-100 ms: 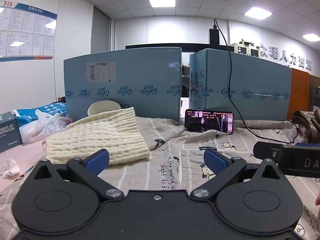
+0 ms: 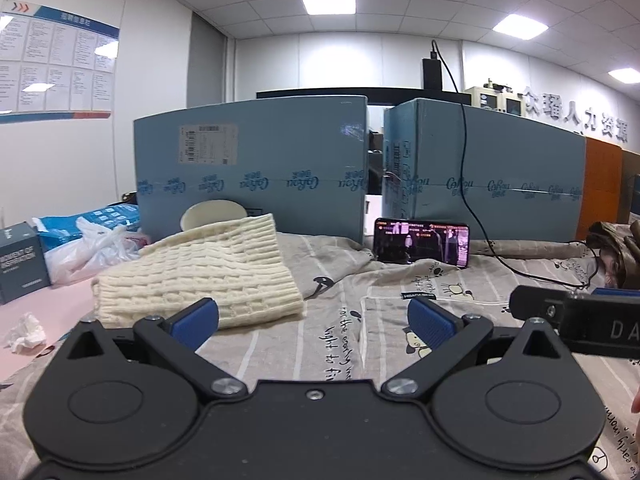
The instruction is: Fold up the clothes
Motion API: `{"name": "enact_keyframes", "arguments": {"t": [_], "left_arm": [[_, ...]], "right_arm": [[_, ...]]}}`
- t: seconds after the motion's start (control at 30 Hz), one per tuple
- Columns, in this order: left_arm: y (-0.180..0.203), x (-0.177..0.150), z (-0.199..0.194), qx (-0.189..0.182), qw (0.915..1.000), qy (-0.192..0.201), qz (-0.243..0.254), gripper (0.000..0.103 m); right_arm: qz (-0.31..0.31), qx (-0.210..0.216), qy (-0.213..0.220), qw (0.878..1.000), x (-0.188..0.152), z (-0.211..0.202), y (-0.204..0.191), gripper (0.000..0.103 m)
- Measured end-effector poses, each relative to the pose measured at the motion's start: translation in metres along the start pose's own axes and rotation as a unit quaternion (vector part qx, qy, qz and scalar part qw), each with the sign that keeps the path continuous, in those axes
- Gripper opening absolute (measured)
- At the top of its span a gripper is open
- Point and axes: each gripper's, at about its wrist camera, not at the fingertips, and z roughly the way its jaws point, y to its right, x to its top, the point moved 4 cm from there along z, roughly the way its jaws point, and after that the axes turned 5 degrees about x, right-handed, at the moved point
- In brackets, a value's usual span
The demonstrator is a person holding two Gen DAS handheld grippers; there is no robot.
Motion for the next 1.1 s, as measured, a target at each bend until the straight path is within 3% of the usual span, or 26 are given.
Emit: {"name": "enact_keyframes", "arguments": {"t": [0.07,0.4,1.1], "left_arm": [[-0.002,0.0,-0.01,0.007,0.9995,0.021,-0.022,0.103],[0.005,0.002,-0.012,0.015,0.9983,0.017,-0.053,0.103],[0.025,0.016,0.087,-0.004,0.9976,-0.035,-0.059,0.103]], "right_arm": [[0.003,0.001,-0.003,1.0,0.0,0.0,0.001,0.103],[0.0,-0.018,0.017,1.0,-0.001,-0.012,0.015,0.103],[0.004,-0.045,-0.019,0.999,0.018,0.076,0.043,0.103]]}}
